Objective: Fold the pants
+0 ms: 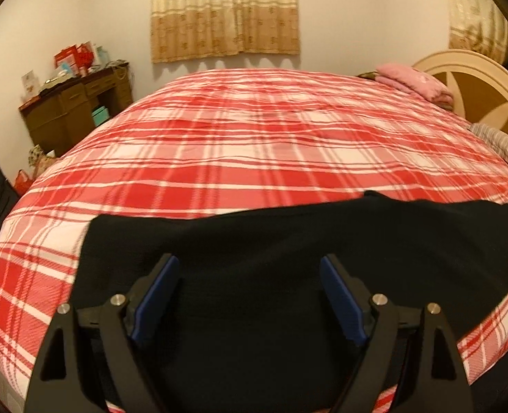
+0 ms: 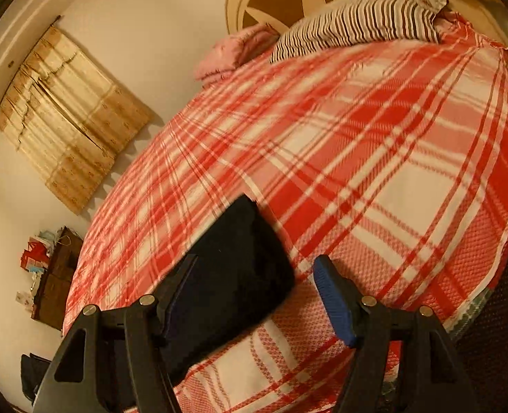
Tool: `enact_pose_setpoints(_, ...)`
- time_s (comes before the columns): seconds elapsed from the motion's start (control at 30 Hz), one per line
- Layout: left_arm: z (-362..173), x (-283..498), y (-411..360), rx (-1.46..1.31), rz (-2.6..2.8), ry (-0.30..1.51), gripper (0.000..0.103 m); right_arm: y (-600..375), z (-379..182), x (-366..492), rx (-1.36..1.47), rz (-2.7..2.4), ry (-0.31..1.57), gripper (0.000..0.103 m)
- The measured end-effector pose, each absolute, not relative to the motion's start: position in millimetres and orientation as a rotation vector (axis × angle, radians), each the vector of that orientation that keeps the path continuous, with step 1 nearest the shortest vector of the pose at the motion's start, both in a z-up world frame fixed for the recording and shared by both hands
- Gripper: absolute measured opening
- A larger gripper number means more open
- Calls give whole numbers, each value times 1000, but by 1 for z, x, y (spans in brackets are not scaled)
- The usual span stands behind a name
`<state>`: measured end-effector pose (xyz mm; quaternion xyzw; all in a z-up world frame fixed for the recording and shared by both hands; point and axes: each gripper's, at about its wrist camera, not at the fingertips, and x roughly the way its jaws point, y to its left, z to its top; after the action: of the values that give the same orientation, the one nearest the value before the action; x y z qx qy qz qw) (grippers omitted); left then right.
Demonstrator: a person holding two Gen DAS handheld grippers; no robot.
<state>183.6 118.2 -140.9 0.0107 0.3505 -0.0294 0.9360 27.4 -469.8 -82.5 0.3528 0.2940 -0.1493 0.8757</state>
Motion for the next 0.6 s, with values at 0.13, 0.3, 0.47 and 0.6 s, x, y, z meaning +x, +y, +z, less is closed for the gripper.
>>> enact_pose_setpoints(0.13, -143, 185, 130, 15, -21, 718, 87, -463, -87, 31, 745, -276, 627, 55)
enact_pose_setpoints(0.3, -145, 188, 142, 7, 8, 726, 87, -465, -93, 36, 745, -276, 627, 48)
enact_pose_setpoints(0.47, -144, 188, 147, 12, 26, 727, 87, -465, -94, 37, 738, -265, 636, 20)
enact_pose_setpoints(0.6, -142, 188, 150, 5, 29, 726, 87, -453, -80, 35, 705, -226, 592, 18)
